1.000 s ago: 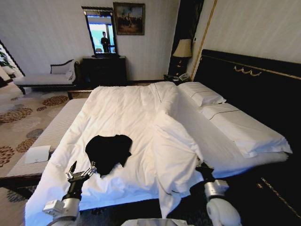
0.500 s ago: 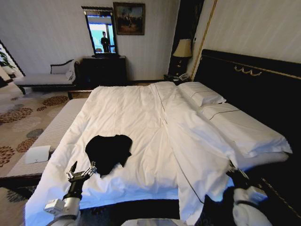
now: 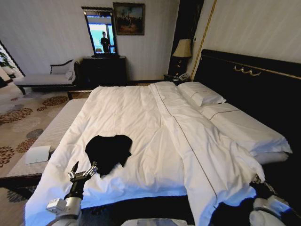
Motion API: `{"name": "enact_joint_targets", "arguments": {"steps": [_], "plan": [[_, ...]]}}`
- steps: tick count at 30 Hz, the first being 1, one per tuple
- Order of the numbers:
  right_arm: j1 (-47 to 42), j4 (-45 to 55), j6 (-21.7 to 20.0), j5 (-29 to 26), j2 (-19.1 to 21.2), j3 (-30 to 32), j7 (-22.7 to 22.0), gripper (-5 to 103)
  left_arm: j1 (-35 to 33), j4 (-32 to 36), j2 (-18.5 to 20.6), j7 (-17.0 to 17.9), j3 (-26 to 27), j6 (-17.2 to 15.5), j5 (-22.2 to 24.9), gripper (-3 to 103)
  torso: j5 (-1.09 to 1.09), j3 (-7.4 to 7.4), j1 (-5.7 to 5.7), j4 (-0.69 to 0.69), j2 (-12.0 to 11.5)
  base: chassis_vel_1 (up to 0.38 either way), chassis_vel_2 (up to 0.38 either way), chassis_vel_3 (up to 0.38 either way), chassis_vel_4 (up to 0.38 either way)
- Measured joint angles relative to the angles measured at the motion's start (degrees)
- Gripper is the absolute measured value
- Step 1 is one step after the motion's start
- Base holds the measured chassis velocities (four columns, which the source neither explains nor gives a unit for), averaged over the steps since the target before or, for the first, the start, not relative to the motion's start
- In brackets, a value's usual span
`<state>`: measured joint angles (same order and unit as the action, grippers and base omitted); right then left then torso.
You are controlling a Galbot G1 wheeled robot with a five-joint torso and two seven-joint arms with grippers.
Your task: Fold the clothes on the bed.
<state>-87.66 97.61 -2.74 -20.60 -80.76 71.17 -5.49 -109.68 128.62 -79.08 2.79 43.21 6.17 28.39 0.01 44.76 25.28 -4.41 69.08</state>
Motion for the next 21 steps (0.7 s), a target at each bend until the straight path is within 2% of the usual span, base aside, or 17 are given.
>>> {"name": "enact_joint_targets", "arguments": {"steps": [12, 21], "plan": [[0.9, -8.5, -0.8, -1.8, 3.2, 4.6, -1.2, 1, 0.1, 0.5, 0.3, 0.3, -0.3, -0.4, -0.1, 100, 0.02, 0.0, 0.0, 0.06, 0.0, 0.0, 0.0, 0.0, 0.0], [-0.8, -7.7, -0.5, -1.0, 1.7, 4.5, -1.4, 1, 0.2, 1.0, 0.5, 0.5, -0.5, -0.6, -0.4, 100, -0.01, -0.01, 0.0, 0.02, 0.0, 0.0, 0.0, 0.0, 0.0]]}}
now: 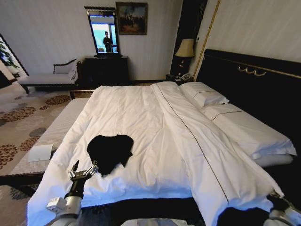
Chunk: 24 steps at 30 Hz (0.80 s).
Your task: Fold the clothes on the bed.
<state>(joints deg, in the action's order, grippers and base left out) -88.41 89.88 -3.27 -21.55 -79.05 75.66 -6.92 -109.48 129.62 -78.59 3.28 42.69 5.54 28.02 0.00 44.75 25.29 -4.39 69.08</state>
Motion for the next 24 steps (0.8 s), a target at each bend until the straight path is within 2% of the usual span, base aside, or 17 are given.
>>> {"name": "enact_joint_targets", "arguments": {"steps": [3, 21, 22, 23, 24], "plan": [[-0.7, 0.1, -1.8, 0.8, -0.8, -0.1, -1.0, 1, -0.3, 0.1, -0.1, 0.0, 0.1, 0.0, 0.0, 100, 0.01, 0.0, 0.0, 0.01, 0.0, 0.0, 0.0, 0.0, 0.0], [-0.7, -1.2, -3.6, 0.6, -0.5, 0.4, -2.6, 1, -0.4, 0.4, -0.2, 0.0, 0.1, 0.0, -0.2, 100, 0.0, 0.01, 0.0, -0.02, 0.0, 0.0, 0.0, 0.0, 0.0], [-0.8, -1.1, -3.5, 0.4, -0.6, 0.5, -2.8, -1, -0.4, 0.3, -0.2, 0.0, 0.1, 0.0, -0.2, 100, -0.02, 0.01, 0.0, -0.07, 0.0, 0.0, 0.0, 0.0, 0.0], [-0.9, -1.1, -3.5, 0.4, -0.7, 0.8, -3.1, 5, -0.4, 0.3, -0.2, 0.0, 0.1, 0.0, -0.2, 100, -0.05, 0.02, -0.01, -0.26, 0.0, 0.0, 0.0, 0.0, 0.0], [-0.9, -1.1, -3.5, 0.4, -0.7, 0.8, -3.1, 5, -0.4, 0.3, -0.2, 0.0, 0.1, 0.0, -0.2, 100, -0.05, 0.02, -0.01, -0.26, 0.0, 0.0, 0.0, 0.0, 0.0]]}}
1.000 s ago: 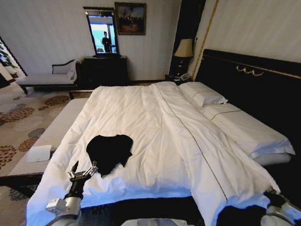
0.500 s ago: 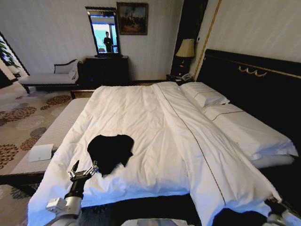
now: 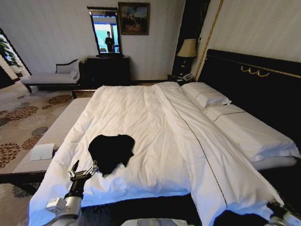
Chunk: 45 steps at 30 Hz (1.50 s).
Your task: Fold the clothes on the bed.
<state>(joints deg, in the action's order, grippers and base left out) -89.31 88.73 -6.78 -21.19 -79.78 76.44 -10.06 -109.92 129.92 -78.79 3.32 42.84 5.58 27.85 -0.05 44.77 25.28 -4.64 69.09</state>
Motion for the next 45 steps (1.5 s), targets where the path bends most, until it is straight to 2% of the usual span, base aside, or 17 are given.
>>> {"name": "enact_joint_targets", "arguments": {"steps": [1, 4, 5, 6, 7, 10, 12, 15, 16, 18, 19, 22, 24, 29, 33, 38, 45], "plan": [[0.0, 0.2, 0.1, -0.1, 0.0, 0.1, -0.1, 10, 0.0, 0.0, 0.0, 0.0, 0.0, 0.0, 0.0, 100, 0.01, -0.01, -0.01, -0.02, 0.0, -0.034, -0.02, -0.095, -0.034], [0.0, 0.9, 0.5, -0.6, -0.1, 0.0, -0.1, 26, 0.0, -0.1, -0.1, 0.0, 0.2, 0.1, 0.1, 100, 0.04, -0.01, -0.04, 0.1, 0.0, -0.028, -0.043, -0.066, -0.021], [-0.1, 1.3, 0.6, -1.0, -0.2, -0.1, 0.1, 26, 0.0, -0.2, -0.1, 0.0, 0.2, 0.2, 0.1, 100, 0.03, -0.01, -0.04, 0.19, 0.0, 0.0, 0.0, 0.0, 0.0], [-0.1, 1.3, 0.6, -1.0, -0.2, -0.1, 0.1, 26, 0.0, -0.2, -0.1, 0.0, 0.2, 0.2, 0.1, 100, 0.03, -0.01, -0.04, 0.19, 0.0, 0.0, 0.0, 0.0, 0.0], [-0.2, 1.7, 0.7, -1.4, -0.3, -0.2, 0.3, 32, 0.0, -0.2, -0.1, 0.0, 0.3, 0.2, 0.1, 100, 0.02, -0.01, -0.03, 0.23, 0.0, 0.0, 0.0, 0.0, 0.0], [-0.7, 2.4, 1.1, -2.0, -0.7, -0.5, 0.7, 47, 0.0, -0.2, -0.1, -0.1, 0.3, 0.2, 0.1, 100, 0.04, 0.0, -0.01, 0.21, 0.0, 0.0, 0.0, 0.0, 0.0], [-0.8, 2.7, 1.3, -2.0, -0.9, -0.6, 0.9, 47, 0.0, -0.3, -0.1, -0.1, 0.3, 0.2, 0.1, 100, 0.04, 0.0, 0.0, 0.2, 0.0, 0.0, 0.0, 0.0, 0.0], [-1.0, 3.5, 1.7, -2.2, -1.1, -0.9, 1.3, 64, 0.1, -0.3, -0.1, -0.1, 0.3, 0.2, 0.1, 100, 0.05, -0.01, -0.01, 0.21, 0.0, 0.0, 0.0, 0.0, 0.0], [-1.0, 3.5, 1.7, -2.2, -1.1, -0.9, 1.3, 64, 0.1, -0.3, -0.1, -0.1, 0.3, 0.2, 0.1, 100, 0.05, -0.01, -0.01, 0.21, 0.0, 0.0, 0.0, 0.0, 0.0], [-1.2, 4.3, 2.0, -2.3, -1.2, -1.1, 1.8, 76, 0.1, -0.3, -0.1, -0.1, 0.3, 0.3, 0.1, 100, 0.05, -0.01, -0.01, 0.21, 0.0, 0.0, 0.0, 0.0, 0.0], [-1.4, 4.7, 2.2, -2.3, -1.2, -1.3, 2.0, 76, 0.1, -0.3, -0.1, -0.1, 0.3, 0.3, 0.1, 100, 0.04, -0.01, -0.01, 0.21, 0.0, 0.0, 0.0, 0.0, 0.0], [-2.3, 7.3, 2.6, -3.0, -2.1, -2.5, 2.7, 92, 0.1, -0.3, -0.1, -0.1, 0.3, 0.3, 0.1, 100, 0.04, 0.0, 0.0, 0.22, 0.0, 0.0, 0.0, 0.0, 0.0], [-2.7, 8.7, 2.7, -3.2, -2.7, -3.1, 3.0, 96, 0.1, -0.3, -0.1, -0.1, 0.3, 0.3, 0.1, 100, 0.05, -0.01, 0.0, 0.22, 0.0, 0.0, 0.0, 0.0, 0.0], [-4.1, 12.9, 3.5, -2.1, -4.9, -6.1, 3.7, 100, 0.1, -0.3, -0.1, -0.1, 0.3, 0.3, 0.1, 100, 0.04, -0.01, 0.0, 0.23, 0.0, 0.0, 0.0, 0.0, 0.0], [-5.5, 16.4, 6.1, 0.6, -6.8, -10.1, 4.4, 100, 0.0, -0.2, -0.2, -0.1, 0.3, 0.3, 0.0, 100, 0.04, -0.01, 0.0, 0.22, 0.0, 0.0, 0.0, 0.0, 0.0], [-6.2, 18.7, 7.0, 4.0, -8.5, -13.5, 4.7, 100, -0.2, -0.2, -0.3, -0.2, 0.4, 0.5, 0.0, 100, 0.04, -0.01, 0.0, 0.23, 0.0, 0.0, 0.0, 0.0, 0.0], [-6.5, 19.5, 7.3, 6.8, -9.9, -15.3, 5.0, 100, -0.4, -0.3, -0.5, -0.3, 0.6, 0.7, 0.1, 100, 0.05, -0.01, 0.0, 0.23, 0.0, 0.0, 0.0, 0.0, 0.0]]}}
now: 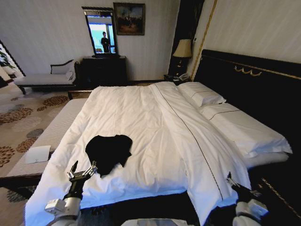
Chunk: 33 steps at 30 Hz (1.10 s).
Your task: Fold the clothes on the bed.
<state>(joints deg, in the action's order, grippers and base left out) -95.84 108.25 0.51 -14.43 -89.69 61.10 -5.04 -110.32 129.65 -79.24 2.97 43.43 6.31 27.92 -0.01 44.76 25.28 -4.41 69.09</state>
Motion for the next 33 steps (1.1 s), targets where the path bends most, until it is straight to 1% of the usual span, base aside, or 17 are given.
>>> {"name": "enact_joint_targets", "arguments": {"steps": [17, 33], "plan": [[-0.5, -0.5, 0.3, 0.0, 0.0, 0.9, 0.4, 100, 0.2, -0.7, 0.1, -0.1, -0.1, 0.1, 0.1, 100, 0.01, 0.0, 0.0, 0.0, 0.0, 0.0, 0.0, 0.0, 0.0], [-1.2, 0.2, 0.5, 0.0, -0.2, 0.8, 1.1, 100, 0.4, -0.7, 0.0, 0.1, -0.4, 0.1, 0.0, 100, 0.01, 0.0, 0.0, -0.01, 0.0, 0.058, 0.056, -0.061, -0.057]]}}
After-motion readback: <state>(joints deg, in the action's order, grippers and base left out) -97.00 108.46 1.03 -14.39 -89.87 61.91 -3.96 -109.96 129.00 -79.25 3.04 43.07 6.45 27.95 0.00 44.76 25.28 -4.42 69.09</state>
